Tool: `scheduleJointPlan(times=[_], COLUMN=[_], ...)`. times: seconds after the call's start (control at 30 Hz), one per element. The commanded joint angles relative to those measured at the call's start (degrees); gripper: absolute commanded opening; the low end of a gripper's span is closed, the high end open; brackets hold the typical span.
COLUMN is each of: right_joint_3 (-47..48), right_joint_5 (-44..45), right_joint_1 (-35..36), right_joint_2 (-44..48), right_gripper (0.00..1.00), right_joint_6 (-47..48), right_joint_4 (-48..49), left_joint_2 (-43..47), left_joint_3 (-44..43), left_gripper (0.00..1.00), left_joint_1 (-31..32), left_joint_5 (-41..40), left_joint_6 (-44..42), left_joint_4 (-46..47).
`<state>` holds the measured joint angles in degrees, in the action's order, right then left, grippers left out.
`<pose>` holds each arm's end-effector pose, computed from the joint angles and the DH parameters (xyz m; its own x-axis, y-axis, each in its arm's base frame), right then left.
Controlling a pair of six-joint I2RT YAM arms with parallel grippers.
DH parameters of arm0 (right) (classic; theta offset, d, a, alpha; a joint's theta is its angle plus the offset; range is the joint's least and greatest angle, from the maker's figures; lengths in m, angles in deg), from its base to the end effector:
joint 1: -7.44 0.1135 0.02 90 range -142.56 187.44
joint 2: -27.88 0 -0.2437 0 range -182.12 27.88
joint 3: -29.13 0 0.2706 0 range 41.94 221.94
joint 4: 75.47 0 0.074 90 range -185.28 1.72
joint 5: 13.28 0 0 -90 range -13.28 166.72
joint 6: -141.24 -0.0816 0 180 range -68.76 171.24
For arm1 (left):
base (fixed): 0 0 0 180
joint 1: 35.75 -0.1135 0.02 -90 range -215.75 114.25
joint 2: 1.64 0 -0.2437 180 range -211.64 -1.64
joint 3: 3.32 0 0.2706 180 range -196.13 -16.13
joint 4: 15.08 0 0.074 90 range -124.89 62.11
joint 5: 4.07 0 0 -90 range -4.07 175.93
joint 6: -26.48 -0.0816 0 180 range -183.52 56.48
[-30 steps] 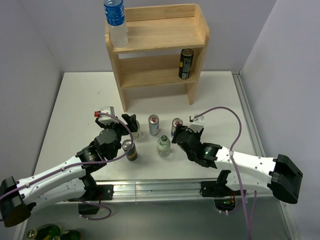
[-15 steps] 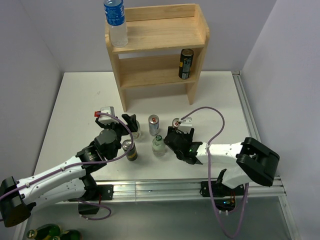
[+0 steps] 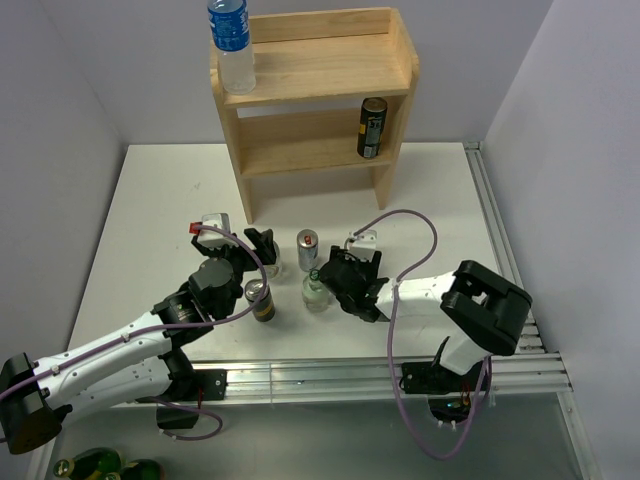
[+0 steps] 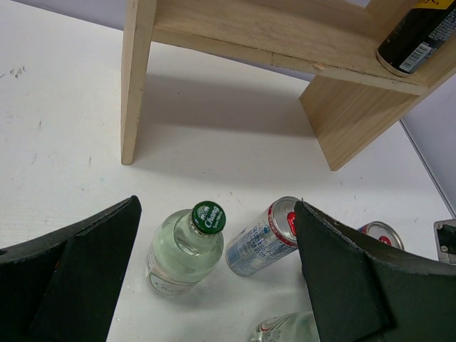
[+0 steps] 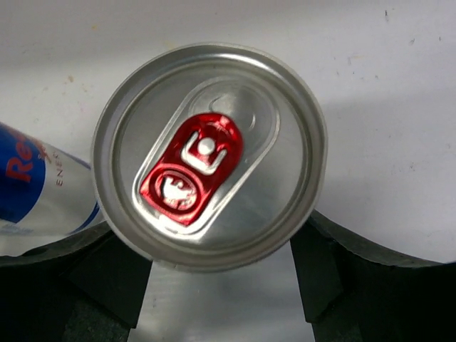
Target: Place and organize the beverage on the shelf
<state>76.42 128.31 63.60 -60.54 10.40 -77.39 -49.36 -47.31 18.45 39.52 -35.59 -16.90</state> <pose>0.2248 0.2204 0.0940 -0.4165 0.1083 -0.9026 0.0994 0.9923 0.0732 0.1975 -0.1728 0.2636 -0.1144 -0.3935 -0.9122 0.0950 0.9097 -0.4043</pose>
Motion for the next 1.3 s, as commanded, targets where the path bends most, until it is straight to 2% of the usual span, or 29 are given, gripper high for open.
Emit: scheduleJointPlan(times=[0.0, 0.2, 0.3, 0.43, 0.5, 0.63, 0.73, 0.87, 1.07, 1.27], right_joint_3=[2.0, 3.9, 5.2, 5.5, 5.5, 5.3, 7.0, 11.6, 27.2, 47.6], right_joint_5=[5.2, 6.3, 6.7, 6.4, 6.1, 6.0, 7.6, 4.5, 2.6, -1.6], right_joint_1=[-1.1, -3.1, -3.9, -4.4, -4.5, -4.0, -3.1, -2.5, -2.8, -4.7], right_joint_2=[-1.7, -4.8, -5.9, -6.2, -5.1, -0.1, 6.3, 16.3, 22.0, 17.3], right_gripper=[0.77, 0.68, 0.57, 0.34, 0.27, 0.14, 0.04, 0.00, 0.00, 0.00], right_joint_6=[-0.2, -0.2, 0.1, 0.9, 0.8, 0.5, 0.9, 9.0, 20.9, 34.0], right_joint_4=[4.5, 4.9, 5.3, 5.7, 4.5, 0.7, -5.6, -10.4, -16.5, -20.3], left_joint_2=[0.7, 0.4, 0.4, 0.4, 0.5, 0.4, 0.4, 0.7, 0.9, 1.4], left_joint_3=[0.0, -0.1, 0.0, -0.1, 0.0, 0.0, -0.1, 0.0, -0.1, 0.0], left_gripper=[0.96, 0.96, 0.96, 0.96, 0.96, 0.96, 0.96, 0.96, 0.95, 0.95], left_joint_1=[-0.1, -0.1, -0.1, -0.1, -0.1, -0.1, -0.1, -0.1, -0.1, -0.1], left_joint_5=[0.6, 0.8, 0.8, 0.6, 0.5, 0.5, 0.5, 0.6, 0.5, 0.4], left_joint_6=[0.3, 0.4, 0.4, 0.3, 0.3, 0.3, 0.2, 0.3, 0.1, 0.1], left_joint_4=[1.1, 1.0, 1.1, 1.0, 1.0, 1.0, 0.9, 0.9, 0.6, 0.3])
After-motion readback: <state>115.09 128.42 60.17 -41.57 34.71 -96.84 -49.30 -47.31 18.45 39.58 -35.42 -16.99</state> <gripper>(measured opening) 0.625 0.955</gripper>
